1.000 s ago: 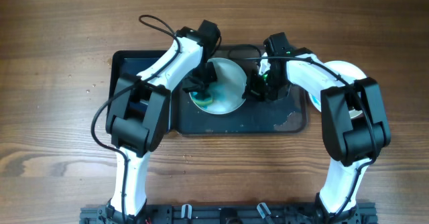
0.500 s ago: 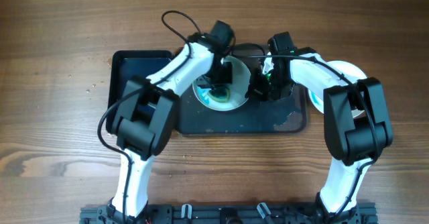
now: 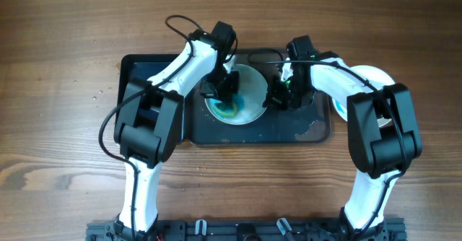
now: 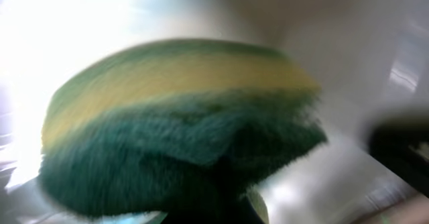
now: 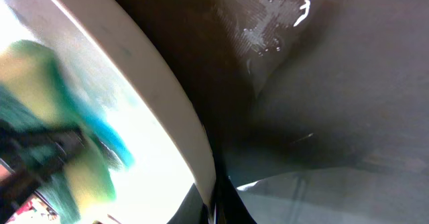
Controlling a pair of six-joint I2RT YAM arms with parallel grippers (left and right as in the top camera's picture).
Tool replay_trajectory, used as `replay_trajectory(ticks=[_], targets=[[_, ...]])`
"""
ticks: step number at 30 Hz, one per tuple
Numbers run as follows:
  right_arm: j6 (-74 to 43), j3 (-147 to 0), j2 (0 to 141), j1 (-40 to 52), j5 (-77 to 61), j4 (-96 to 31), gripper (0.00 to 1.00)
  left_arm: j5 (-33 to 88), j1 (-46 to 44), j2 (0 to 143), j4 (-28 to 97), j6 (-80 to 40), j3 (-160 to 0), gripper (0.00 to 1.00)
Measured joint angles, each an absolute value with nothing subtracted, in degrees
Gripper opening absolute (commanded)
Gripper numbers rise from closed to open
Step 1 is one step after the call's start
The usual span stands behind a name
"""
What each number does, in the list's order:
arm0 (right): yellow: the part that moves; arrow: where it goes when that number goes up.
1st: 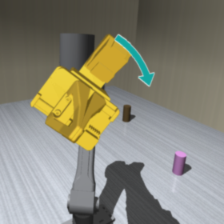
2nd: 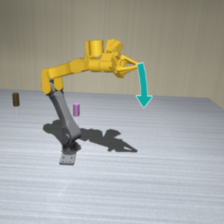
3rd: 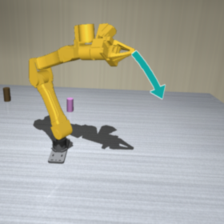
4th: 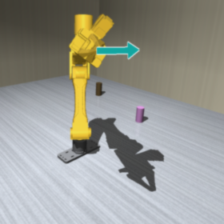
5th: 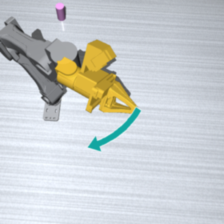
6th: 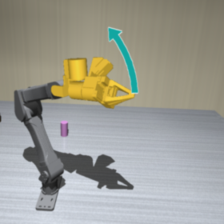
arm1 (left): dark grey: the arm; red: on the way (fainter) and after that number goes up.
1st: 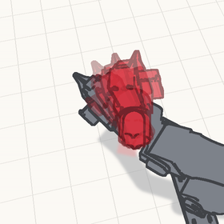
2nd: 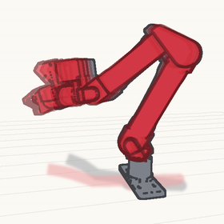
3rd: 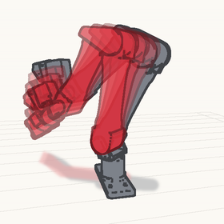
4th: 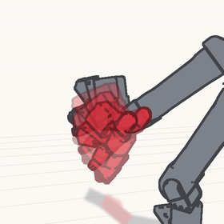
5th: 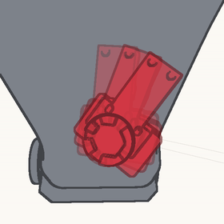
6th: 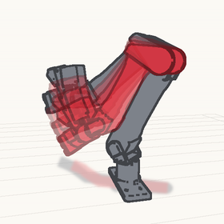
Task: Clean dirty plates on tray and stack at the side
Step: 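Scrub the third plate with the sponge while the right gripper holds it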
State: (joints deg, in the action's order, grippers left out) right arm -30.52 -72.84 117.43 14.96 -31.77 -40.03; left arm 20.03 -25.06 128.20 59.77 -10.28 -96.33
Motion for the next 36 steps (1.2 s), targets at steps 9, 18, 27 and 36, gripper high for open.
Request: replay_trajectory(ticks=[9, 18, 27, 36], targets=[[-30.37, -72.84, 117.4, 14.81, -31.75, -39.92, 0.04, 32.12, -26.06, 129.56, 46.81, -6.39, -94.94, 0.04], [-30.3, -72.82, 117.43, 15.94, -32.29, -38.09, 0.04, -3.66, -26.57, 127.72, 60.93, -37.91, -97.36, 0.04], [-29.45, -72.64, 117.43, 14.94, -32.1, -39.64, 0.04, 25.52, -28.47, 128.84, 60.12, -5.98, -95.85, 0.04], [-29.98, -72.66, 117.43, 14.7, -31.92, -38.02, 0.04, 18.04, -28.45, 128.16, 53.54, -18.2, -95.5, 0.04]])
